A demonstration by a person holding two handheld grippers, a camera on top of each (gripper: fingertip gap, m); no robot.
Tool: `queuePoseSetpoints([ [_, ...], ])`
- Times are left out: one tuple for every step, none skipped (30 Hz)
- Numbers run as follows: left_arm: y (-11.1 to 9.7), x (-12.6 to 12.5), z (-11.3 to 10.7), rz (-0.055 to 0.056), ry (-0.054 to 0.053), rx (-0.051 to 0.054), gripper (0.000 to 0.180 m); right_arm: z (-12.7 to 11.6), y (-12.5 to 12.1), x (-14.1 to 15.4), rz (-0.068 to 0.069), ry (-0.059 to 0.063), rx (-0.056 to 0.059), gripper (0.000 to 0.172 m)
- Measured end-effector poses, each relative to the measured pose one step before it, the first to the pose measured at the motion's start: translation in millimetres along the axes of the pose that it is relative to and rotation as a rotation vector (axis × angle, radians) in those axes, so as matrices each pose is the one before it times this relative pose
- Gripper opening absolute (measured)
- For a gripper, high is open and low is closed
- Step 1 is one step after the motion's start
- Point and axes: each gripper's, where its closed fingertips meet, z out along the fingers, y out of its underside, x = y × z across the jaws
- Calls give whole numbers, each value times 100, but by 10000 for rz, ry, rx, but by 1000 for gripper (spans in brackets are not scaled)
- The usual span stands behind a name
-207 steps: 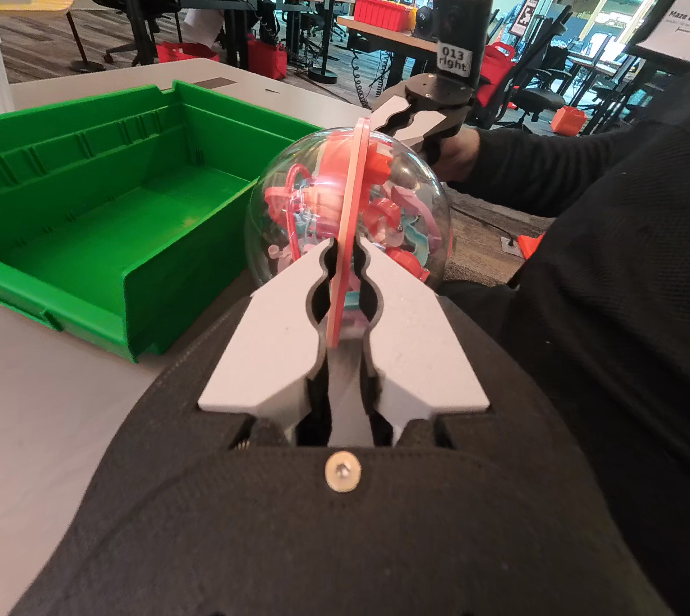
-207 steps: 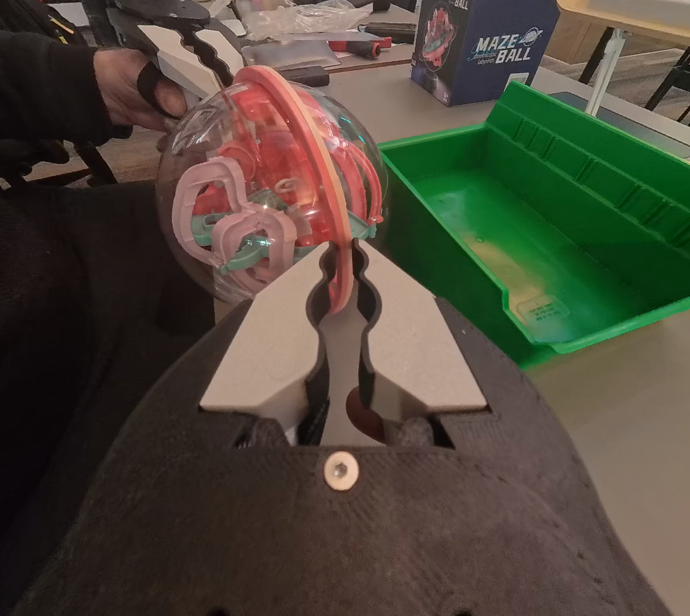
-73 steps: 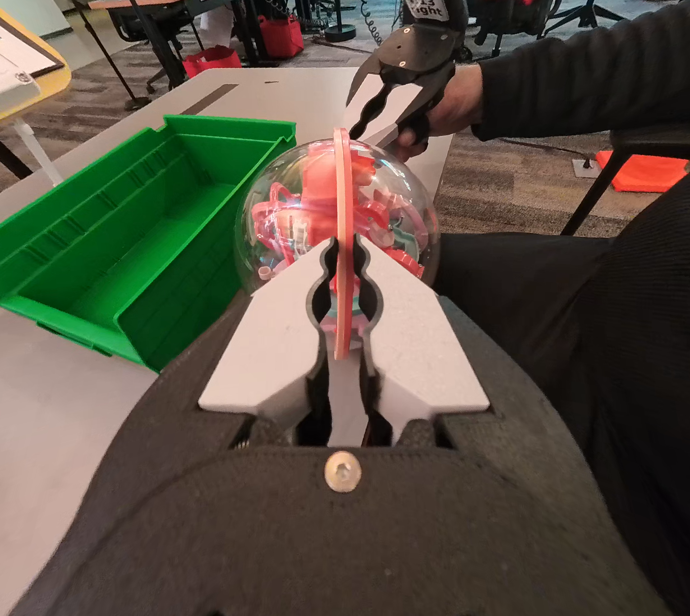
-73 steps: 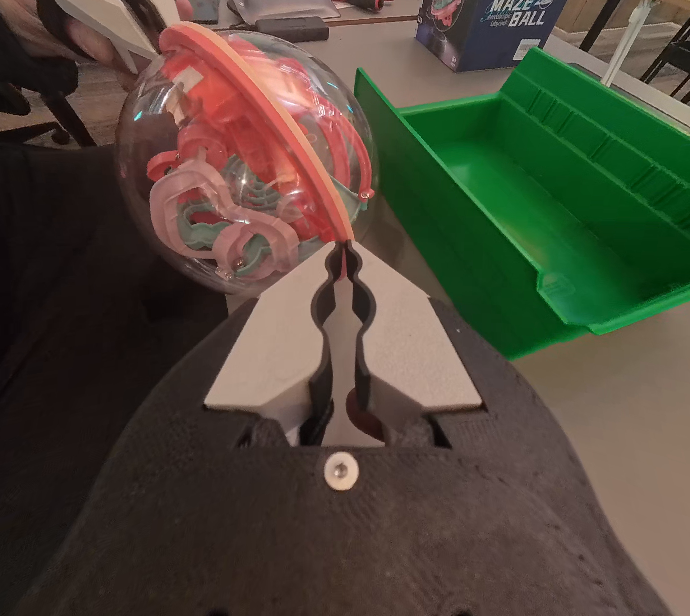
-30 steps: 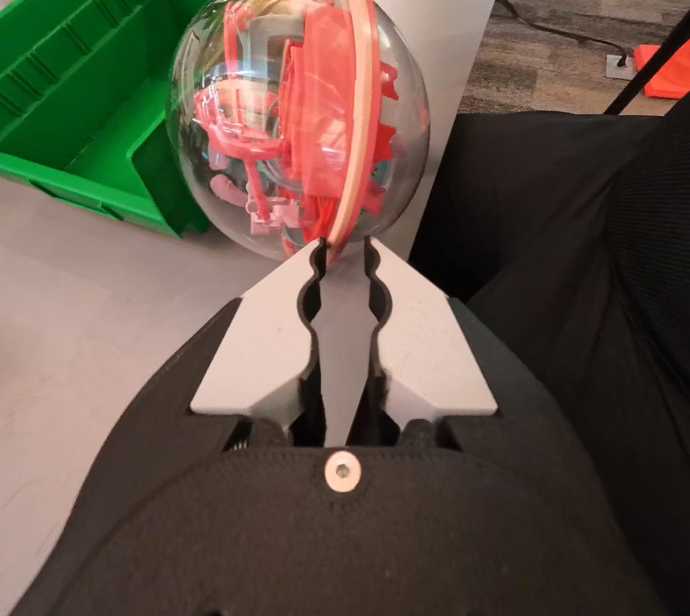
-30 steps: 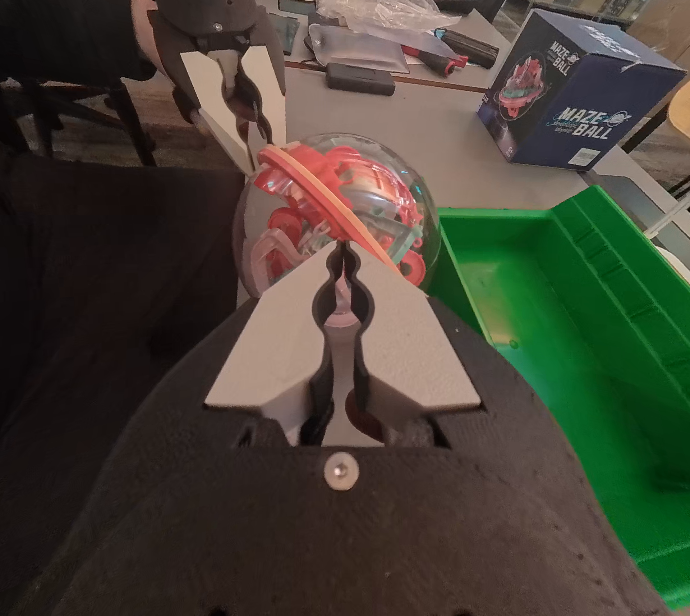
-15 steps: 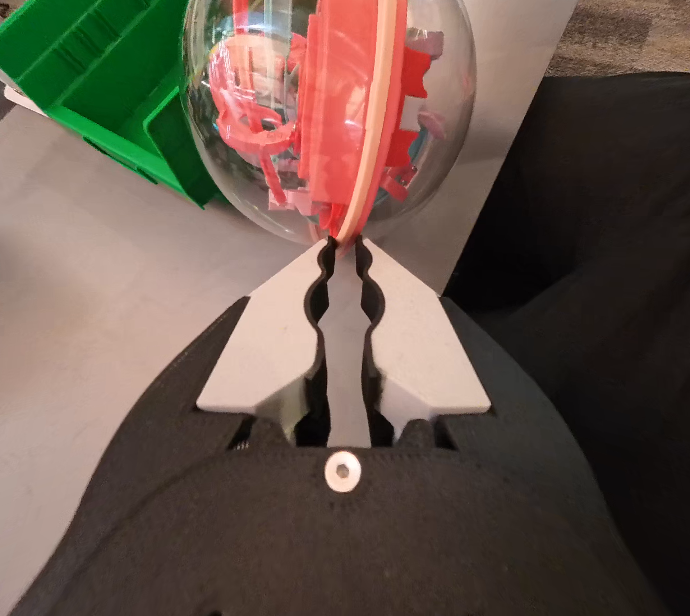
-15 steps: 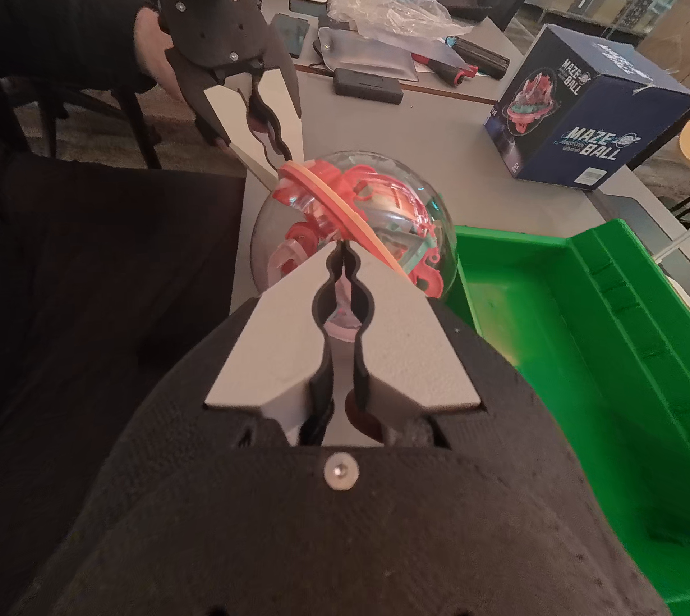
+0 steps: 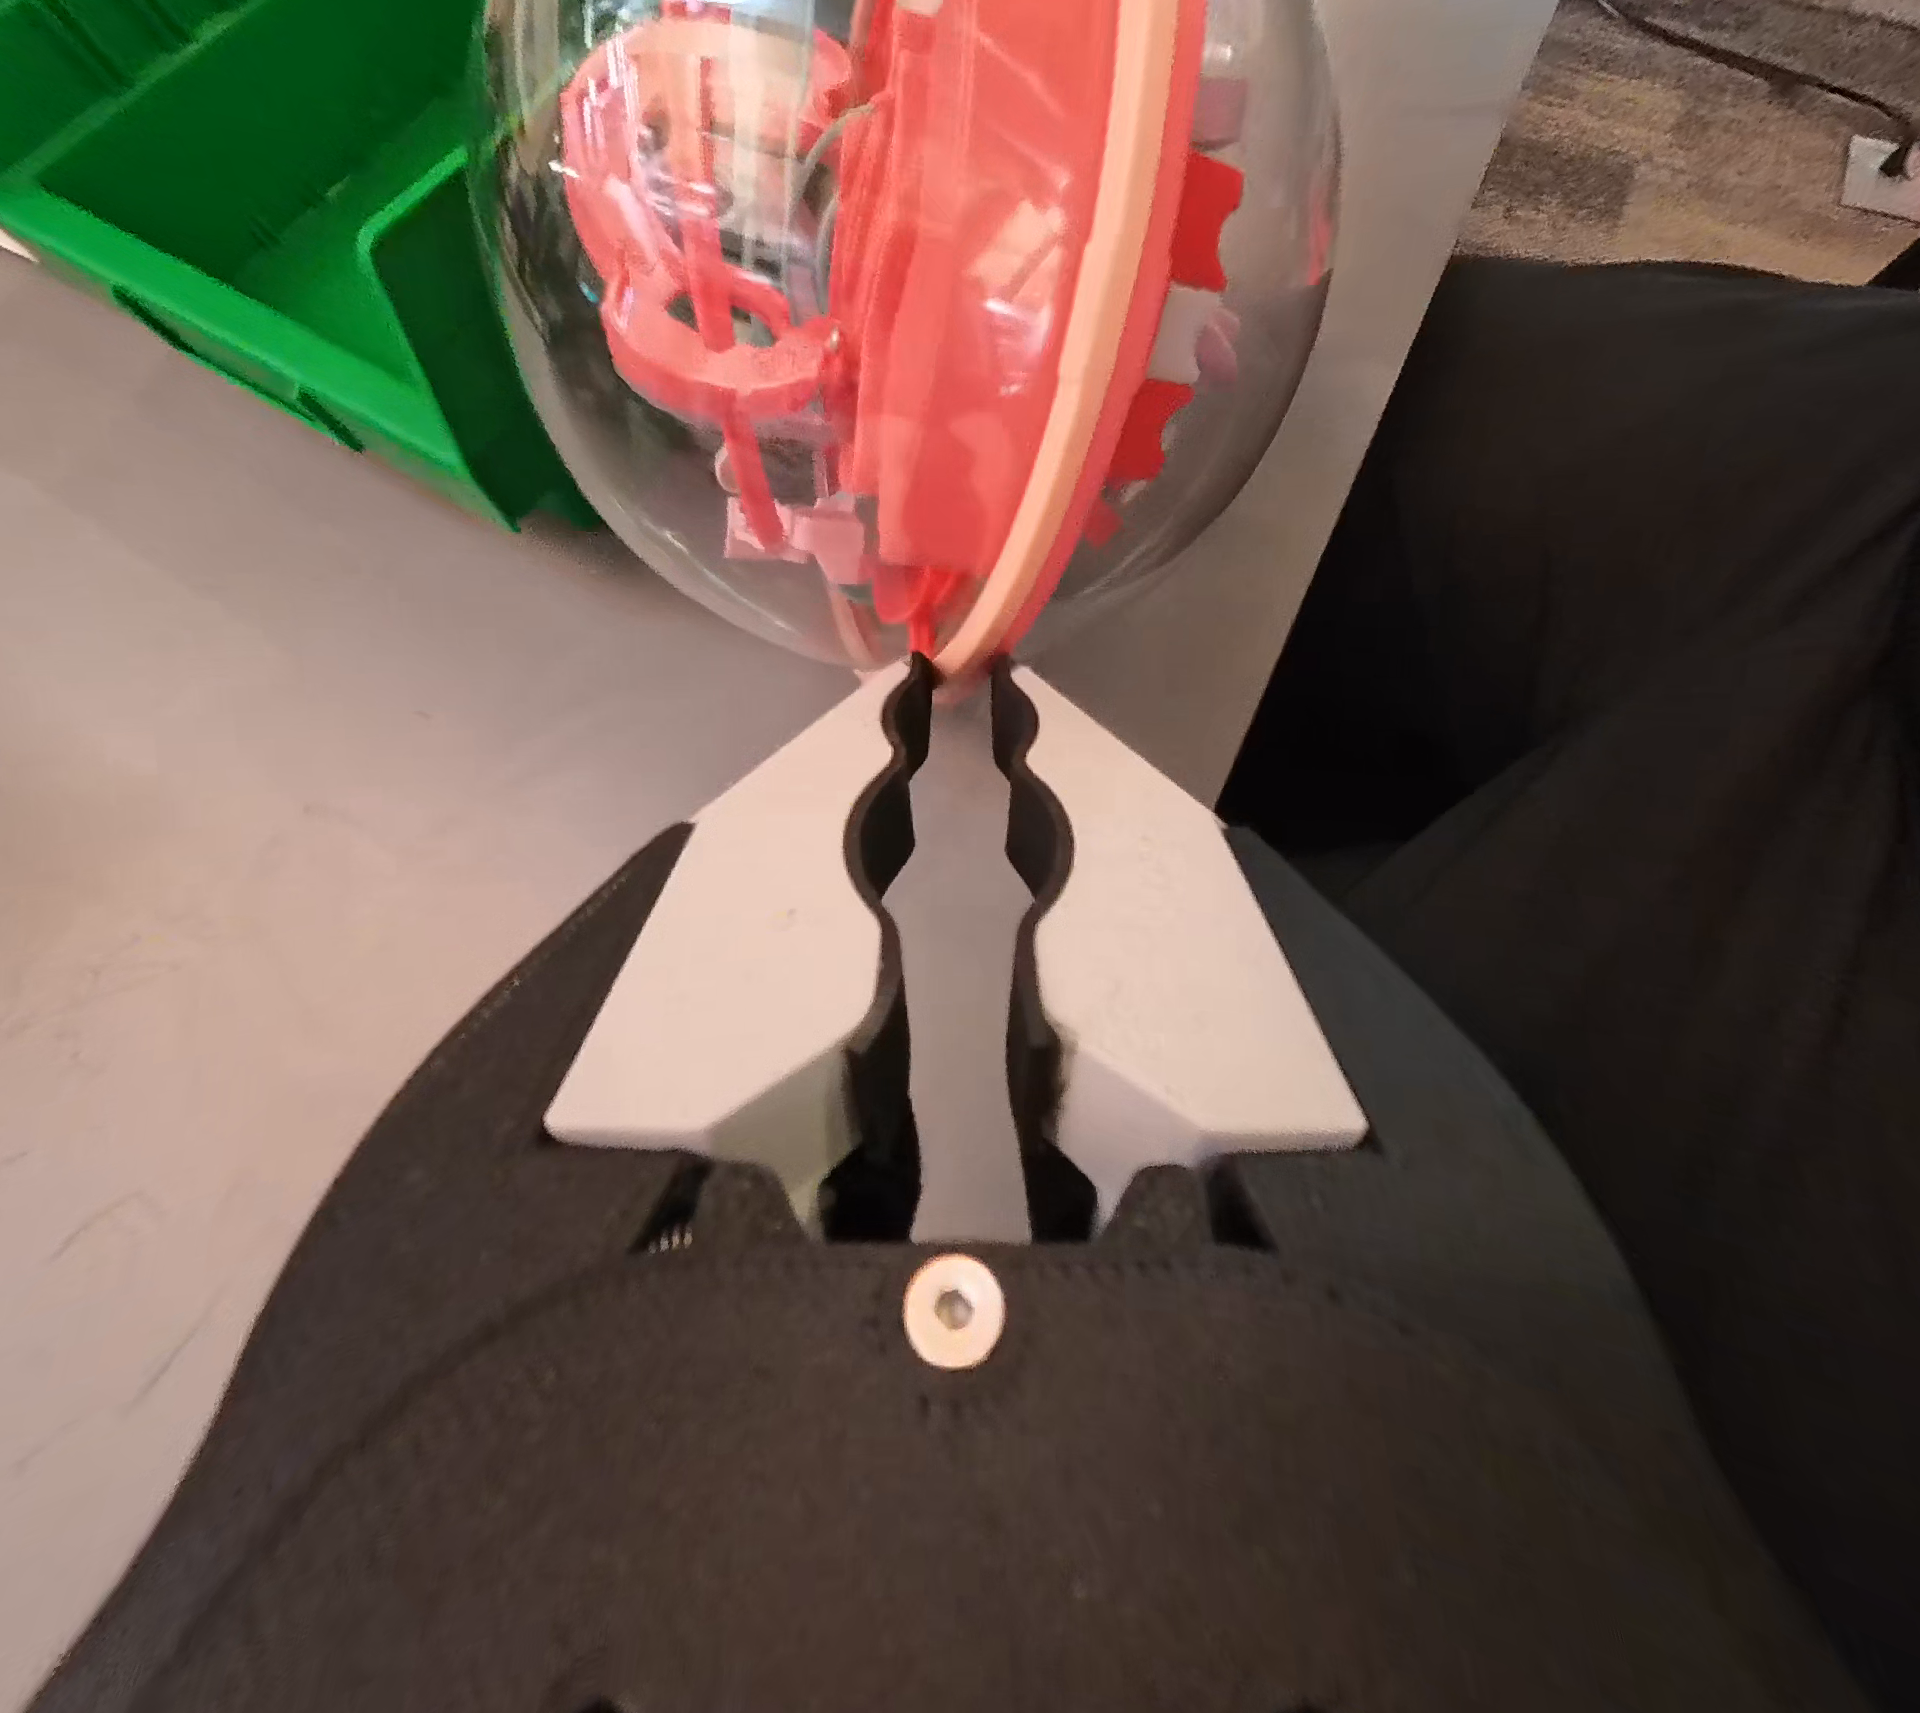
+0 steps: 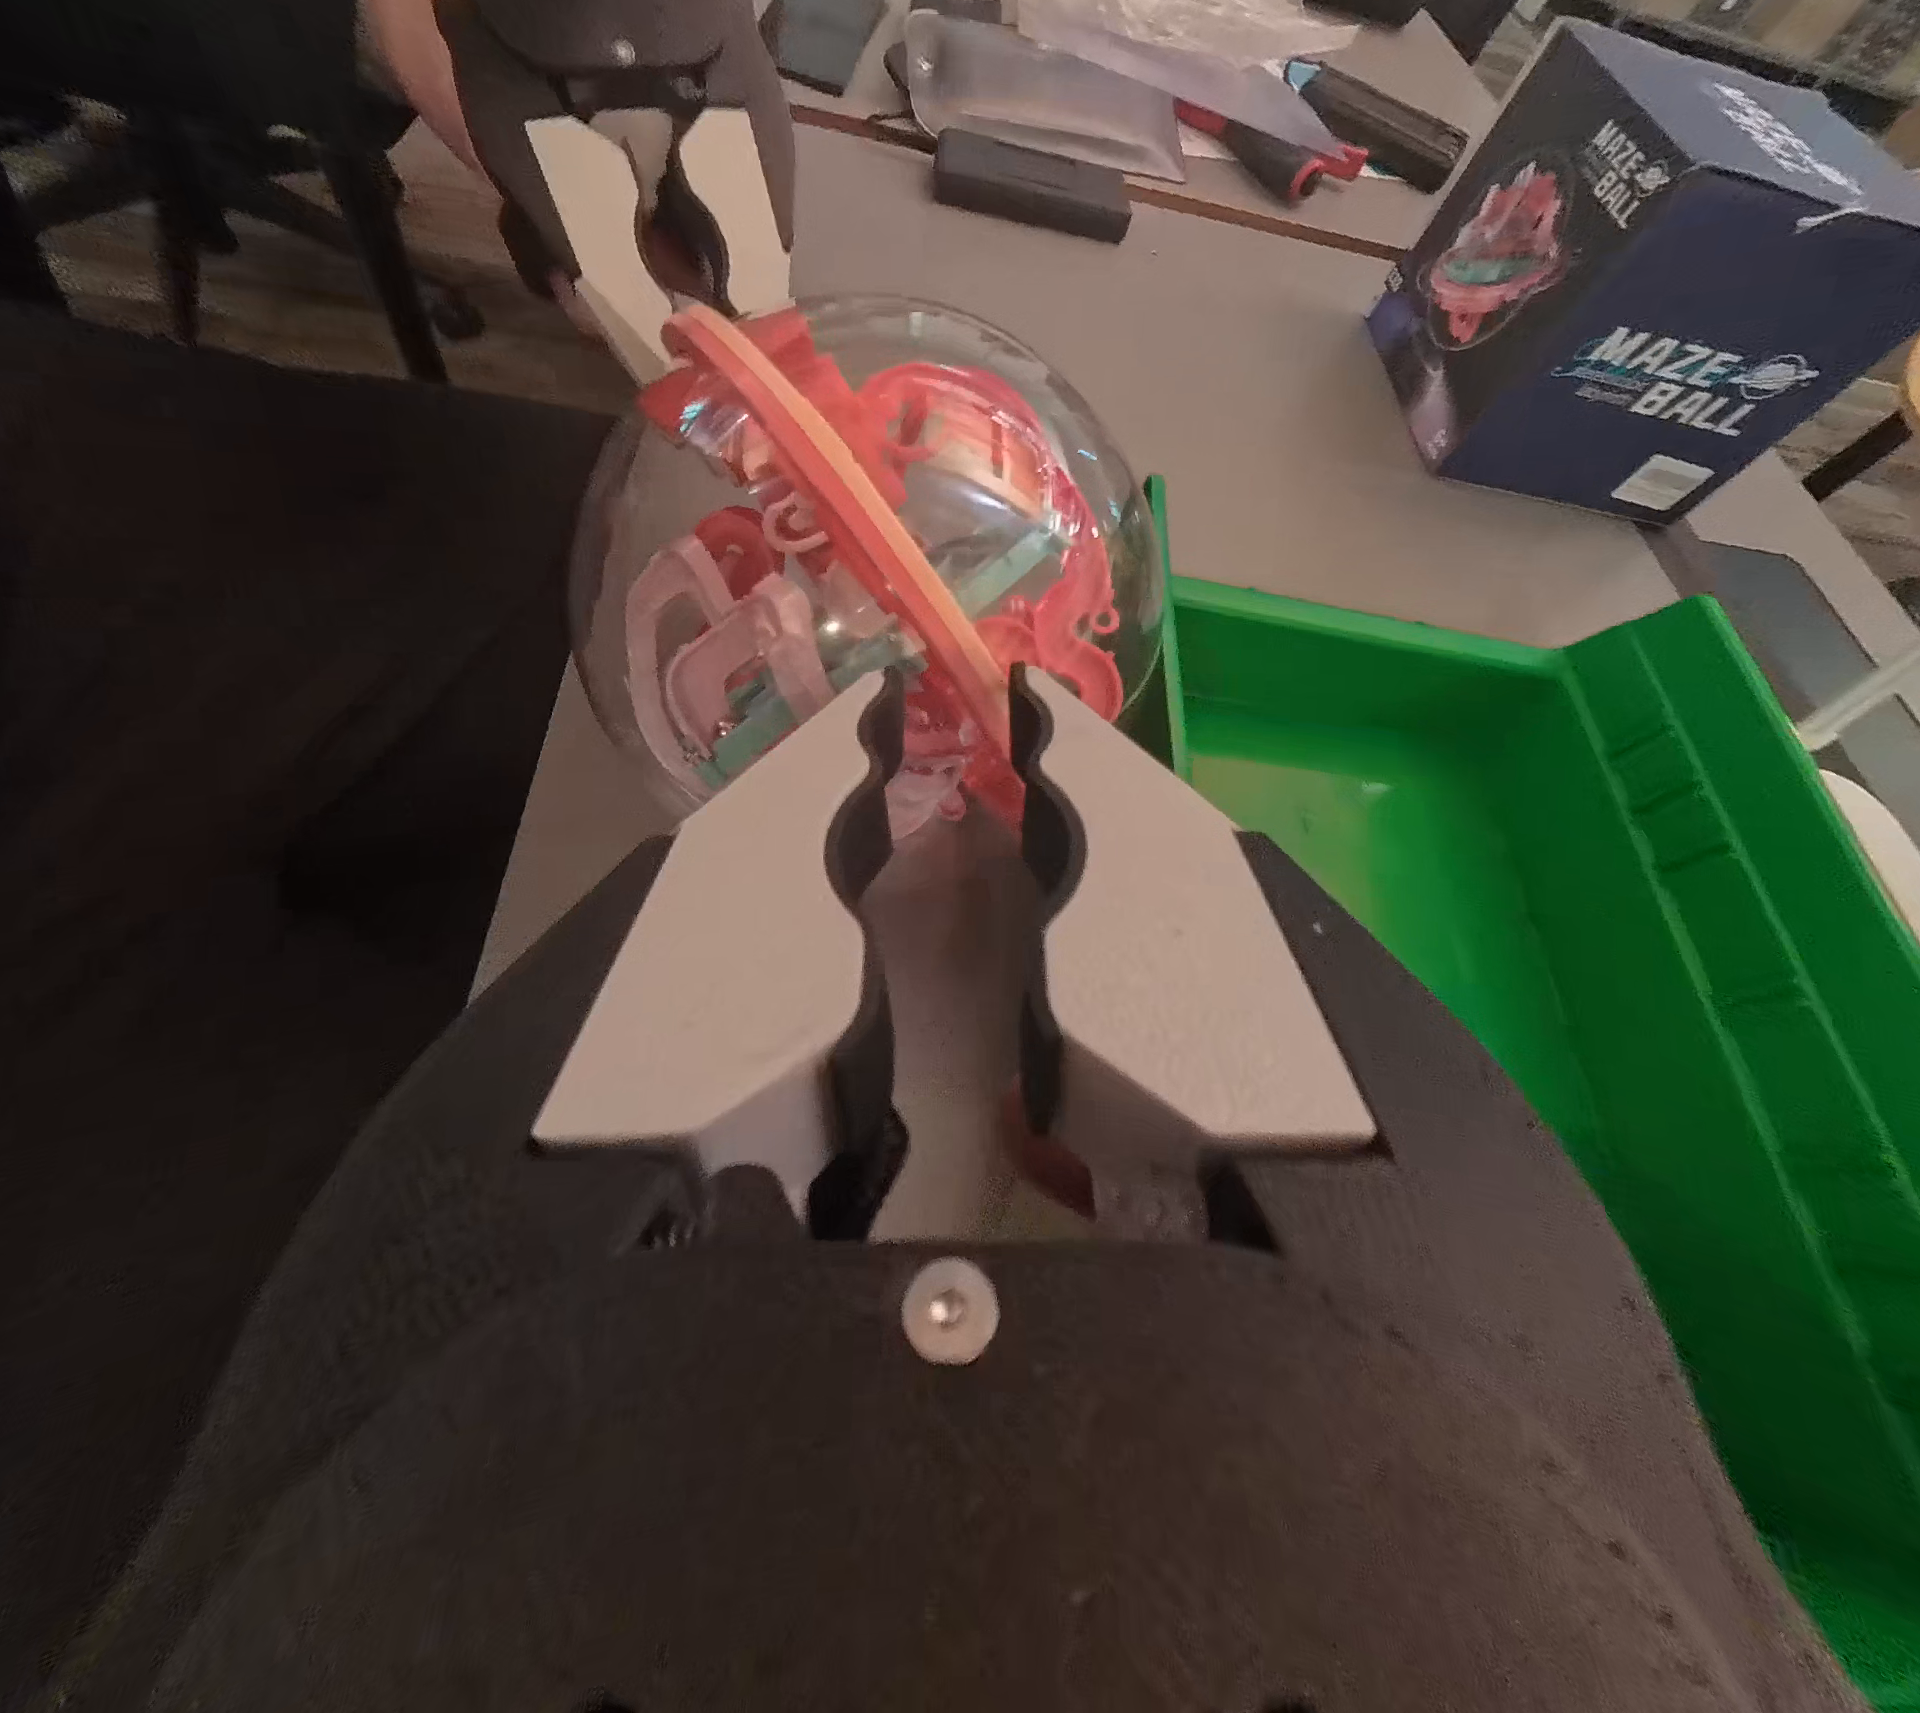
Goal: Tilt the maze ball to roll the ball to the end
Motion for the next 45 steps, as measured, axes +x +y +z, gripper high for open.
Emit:
queuePoseSetpoints([
  [285,-205,-4,-91,8,-77,11,270,-138,175,55,-184,45,14],
  [264,-204,-1,-37,-41,-108,11,212,-110,23,-34,-255,-6,10],
  [187,-45,-11,-1,31,-87,11,203,-123,-44,-69,-235,-38,10],
  [179,42,11,-47,85,-68,11,176,-206,-34,-41,-211,6,10],
  [145,14,35,-123,81,-4,11,153,-188,-6,-21,-190,-21,10],
  [122,-13,50,-164,88,6,11,154,-184,110,-61,-76,-41,10],
  [232,-39,39,-68,50,-88,12,155,-193,-62,-100,-144,-42,10],
  [197,-24,36,26,20,-104,12,180,-233,-47,-92,-106,-36,10],
  [178,-13,55,10,34,-102,12,185,-231,45,-109,-21,-62,10],
  [201,-4,104,8,44,-102,12,162,-197,6,-90,-47,-96,9],
  [240,-20,164,10,33,-118,13,155,-208,-21,-39,-85,-106,9],
  [232,20,200,-24,72,-137,13,153,-238,0,-66,-45,-104,9],
  [251,20,175,15,69,-154,13,170,-239,-28,-116,-30,-103,9],
  [270,-135,161,36,-57,-185,13,157,-184,-75,-94,-62,-144,9],
  [213,-86,119,11,-56,-171,8,148,-219,-86,-94,-62,-125,9],
  [173,-161,90,39,-125,-137,6,147,-199,-82,-81,-50,-117,9],
  [157,-121,66,36,-118,-103,7,152,-169,-54,-54,-46,-121,9],
  [127,58,58,15,-6,-88,7,137,-122,12,-42,-15,-132,9],
  [138,8,51,24,-47,-96,8,114,-131,0,-75,-26,-117,9],
  [130,-57,30,52,-110,-100,9,108,-123,-24,-81,-33,-105,9],
  [111,60,-52,31,-29,-95,13,116,-95,-8,-36,-34,-103,9],
  [-46,250,-146,-57,116,18,18,130,-109,4,-47,-16,-81,9],
  [17,16,-136,-94,-47,-25,23,132,-49,19,-71,19,-100,9],
  [128,145,-108,-10,17,-62,29,97,-55,24,-29,-7,-85,9],
  [30,97,-132,-72,-21,-2,36,97,-47,22,-7,-14,-56,9],
  [34,71,-120,-50,-37,-31,41,86,-11,45,-27,2,-47,9],
  [32,40,-124,95,-114,-53,42,57,-48,28,-14,-14,-17,9],
  [-32,30,-133,71,-132,-66,42,75,-58,17,26,-31,-7,9],
  [-122,-18,-152,32,-169,-43,44,63,-68,26,-9,-8,-19,9],
  [-87,52,-97,17,-127,-35,47,72,-57,22,-2,-15,-20,9],
  [-100,80,-81,-106,-66,29,50,67,-81,-39,37,-58,-9,9],
  [78,-112,-54,-104,-152,-59,53,74,-46,-37,18,-51,-20,9],
  [-17,-269,-134,-18,-280,-20,51,82,-74,-37,-15,-36,-27,9],
  [-6,-158,-118,-57,-190,-65,50,82,-78,-38,-43,-34,-48,8],
  [36,-169,-126,-144,-149,-29,44,89,-86,-25,-39,-39,-57,8],
  [26,-265,-172,-64,-206,48,39,96,-89,8,-60,-18,-85,8],
  [109,-223,-189,24,-171,29,33,109,-73,26,-115,13,-118,8],
  [113,-242,-191,-27,-140,3,28,125,-153,-27,-99,-32,-84,8],
  [182,-219,-107,-43,-112,-37,20,130,-203,-85,-63,-82,-32,8],
  [201,34,46,20,20,-44,19,132,-245,-74,-29,-94,-14,8],
  [218,132,135,100,46,-89,18,138,-264,-46,-48,-64,-10,8],
  [185,168,178,208,42,-119,17,158,-333,17,-72,-25,14,8],
  [165,67,216,176,9,-119,16,151,-359,-9,-63,-44,23,8],
  [104,43,226,104,45,-65,15,134,-318,-20,-60,-68,-20,8],
  [23,23,225,22,95,14,14,113,-297,29,-77,-40,-44,8],
])
